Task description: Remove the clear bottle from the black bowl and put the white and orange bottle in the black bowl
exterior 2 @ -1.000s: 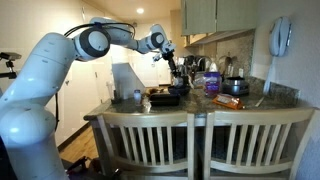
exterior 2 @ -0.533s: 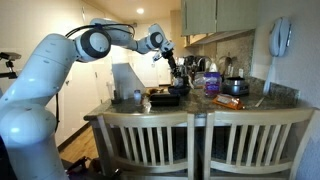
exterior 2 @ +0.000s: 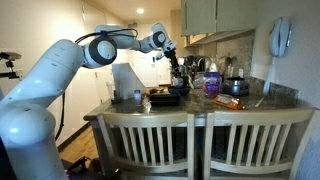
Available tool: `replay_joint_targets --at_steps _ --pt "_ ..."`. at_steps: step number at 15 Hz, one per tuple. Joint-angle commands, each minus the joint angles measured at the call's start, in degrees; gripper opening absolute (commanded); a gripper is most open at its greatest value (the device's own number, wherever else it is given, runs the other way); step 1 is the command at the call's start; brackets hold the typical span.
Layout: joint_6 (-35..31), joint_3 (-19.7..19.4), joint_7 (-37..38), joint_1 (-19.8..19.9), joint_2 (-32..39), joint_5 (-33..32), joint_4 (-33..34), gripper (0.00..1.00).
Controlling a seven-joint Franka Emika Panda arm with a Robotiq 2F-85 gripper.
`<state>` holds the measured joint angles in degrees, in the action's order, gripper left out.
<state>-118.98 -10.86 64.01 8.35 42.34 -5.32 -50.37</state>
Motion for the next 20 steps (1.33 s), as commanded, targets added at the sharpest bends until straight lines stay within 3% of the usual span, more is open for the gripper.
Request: replay_joint_targets --at_steps 1,4,5,12,16,17,20 --pt "0.0 1.8 -2.7 1.5 0.0 2.2 -1.8 1.00" --pt "2.1 3.9 -5.4 4.0 2.5 6.3 -2.7 1.00" --pt "0.8 2.0 -3.0 1.7 1.3 3.9 -2.0 1.00" --pt "0.5 2.0 -3.0 1.6 1.8 4.0 -1.6 1.00" --pt "-3.9 -3.2 7.0 -1.2 3.6 -2.6 -1.6 1.00" --pt "-1.9 -0.8 3.3 0.0 2.5 -0.8 -1.6 1.00" --pt "-3.0 -2.3 6.2 -0.9 3.5 -2.2 -1.6 1.00"
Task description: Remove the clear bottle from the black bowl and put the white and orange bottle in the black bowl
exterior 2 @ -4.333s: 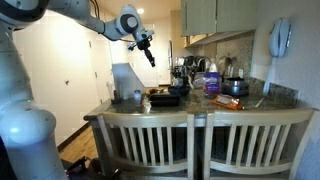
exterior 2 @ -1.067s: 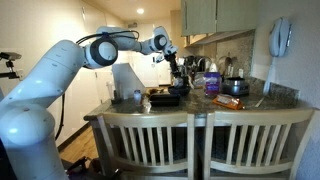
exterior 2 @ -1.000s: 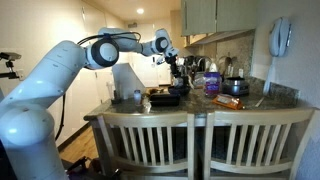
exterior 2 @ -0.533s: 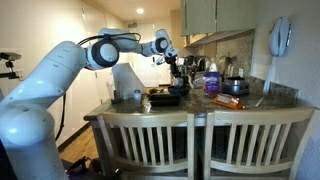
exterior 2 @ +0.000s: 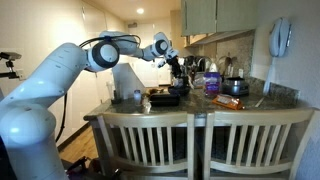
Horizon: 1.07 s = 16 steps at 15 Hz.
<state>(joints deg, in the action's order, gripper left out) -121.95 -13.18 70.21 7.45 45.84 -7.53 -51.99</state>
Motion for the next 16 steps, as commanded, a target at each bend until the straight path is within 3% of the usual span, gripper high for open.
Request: replay_joint_targets --at_steps 1,3,6,7,9,16 --pt "0.0 0.0 0.1 0.0 0.0 0.0 0.0 1.00" --pt "0.0 1.6 -1.1 1.3 -0.4 2.5 -0.1 1.00" --pt "0.2 0.9 -0.3 1.1 -0.8 2.9 -0.6 1.00" --pt "0.1 0.6 -0.2 0.9 -0.9 2.5 -0.8 0.75" --pt "-0.2 0.0 0.3 0.5 -1.4 1.8 -1.2 0.68" --pt "0.5 0.2 -0.3 0.7 -1.9 2.1 -1.4 0.18"
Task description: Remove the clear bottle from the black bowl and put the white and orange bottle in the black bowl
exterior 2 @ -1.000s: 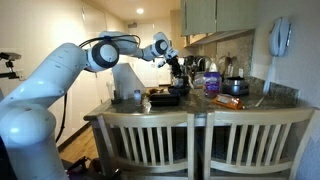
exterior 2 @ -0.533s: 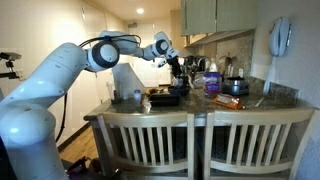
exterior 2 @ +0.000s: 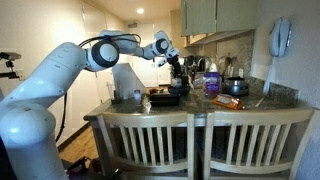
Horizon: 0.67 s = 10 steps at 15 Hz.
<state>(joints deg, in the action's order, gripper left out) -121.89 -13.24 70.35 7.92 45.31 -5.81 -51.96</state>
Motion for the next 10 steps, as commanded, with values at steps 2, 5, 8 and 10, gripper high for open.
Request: replay_joint_targets --at_steps 2,5,8,10 --pt "0.9 0.6 -0.9 0.4 -1.1 0.8 -1.0 0.04" --pt "0.8 0.0 0.3 0.0 0.0 0.1 0.0 0.19" --pt "2.1 -0.9 2.1 -0.6 0.3 -1.0 0.4 0.62" --pt "1.4 -0.2 1.2 -0.2 0.1 -0.5 0.0 0.52"
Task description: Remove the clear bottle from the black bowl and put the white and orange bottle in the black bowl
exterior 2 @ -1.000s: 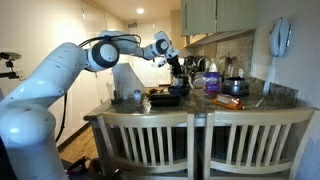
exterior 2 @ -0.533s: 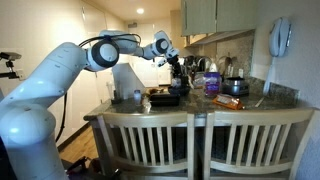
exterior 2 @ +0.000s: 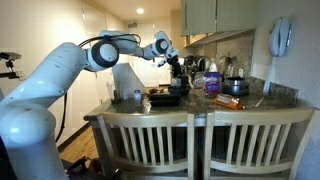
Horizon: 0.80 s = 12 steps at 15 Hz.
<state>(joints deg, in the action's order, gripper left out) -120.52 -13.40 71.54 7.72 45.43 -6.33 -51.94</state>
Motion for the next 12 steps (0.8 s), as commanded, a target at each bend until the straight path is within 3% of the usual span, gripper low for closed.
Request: replay_joint_targets --at_steps 1,7,8,10,12 --pt "0.0 0.0 0.1 0.0 0.0 -0.1 0.0 0.59" --pt "0.0 0.0 0.1 -0.1 0.0 -0.1 0.0 0.63" --pt "0.4 -0.6 0.9 -0.6 0.3 -0.8 0.4 0.88" --pt "-0.5 -1.9 2.6 -1.9 0.8 -3.2 0.7 0.95" --pt "-0.4 0.3 0.0 -1.3 0.3 -2.0 0.1 1.00"
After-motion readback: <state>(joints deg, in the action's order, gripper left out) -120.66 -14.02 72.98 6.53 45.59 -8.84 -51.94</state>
